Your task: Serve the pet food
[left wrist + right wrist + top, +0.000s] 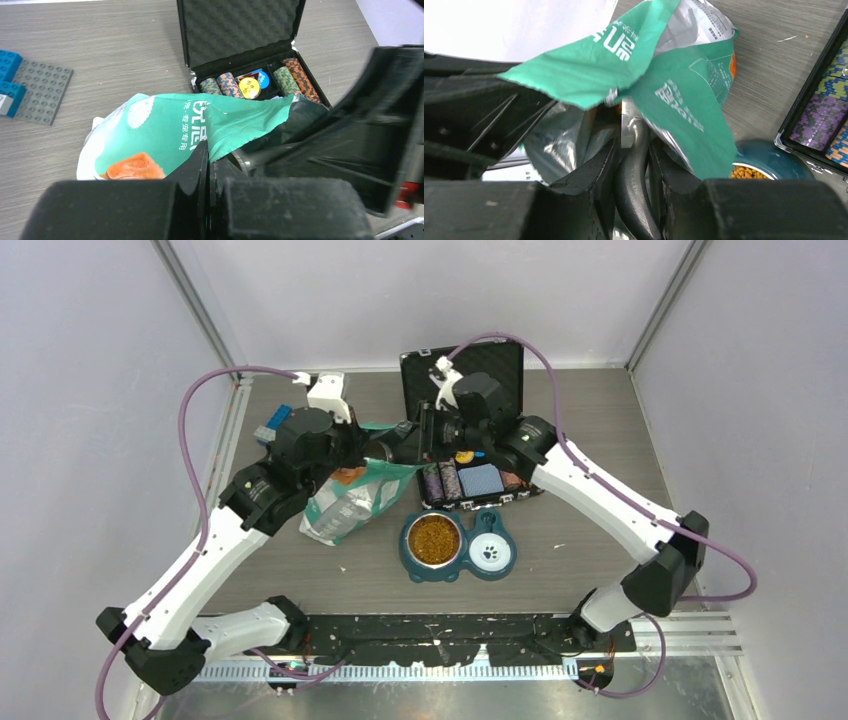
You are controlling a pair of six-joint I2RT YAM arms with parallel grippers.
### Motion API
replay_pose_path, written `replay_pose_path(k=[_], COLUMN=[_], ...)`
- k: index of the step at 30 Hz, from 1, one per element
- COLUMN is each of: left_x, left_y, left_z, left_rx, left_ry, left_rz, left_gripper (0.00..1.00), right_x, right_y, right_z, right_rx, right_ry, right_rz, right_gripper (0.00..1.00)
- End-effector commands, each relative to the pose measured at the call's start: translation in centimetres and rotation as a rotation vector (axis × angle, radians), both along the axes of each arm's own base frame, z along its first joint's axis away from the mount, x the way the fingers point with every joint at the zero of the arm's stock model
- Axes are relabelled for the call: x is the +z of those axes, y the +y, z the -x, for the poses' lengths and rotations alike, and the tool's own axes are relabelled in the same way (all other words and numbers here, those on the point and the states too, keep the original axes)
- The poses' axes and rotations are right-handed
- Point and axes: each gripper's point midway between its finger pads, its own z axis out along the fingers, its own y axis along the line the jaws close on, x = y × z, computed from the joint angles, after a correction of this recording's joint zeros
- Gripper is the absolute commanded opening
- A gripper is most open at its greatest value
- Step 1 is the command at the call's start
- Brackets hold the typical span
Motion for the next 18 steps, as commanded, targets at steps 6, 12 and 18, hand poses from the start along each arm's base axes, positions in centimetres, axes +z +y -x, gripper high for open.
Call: replay_pose_path(k=[6, 12, 18], left_x=[4.1, 4.1, 3.9], left_y=[2.4, 2.7, 2.7], left_z=[0.2, 0.3, 0.4], left_rx=[0.079, 0.083, 0.083], left_ry=[-0.14, -0.15, -0.152], left_rz=[0.041, 0.038, 0.036], left_gripper=[0.0, 0.0, 0.0], right_x=[8.1, 8.6, 8.1], right_y=[-5.4, -8.3, -9.7], right_z=[0.2, 1.0, 0.9], right_rx=[-0.134, -0.189, -0.231], right_ry=[-0.168, -0.205, -0.188], right_rz=[-0.174, -0.175, -0.185], right_gripper=[0.05, 0.05, 0.05])
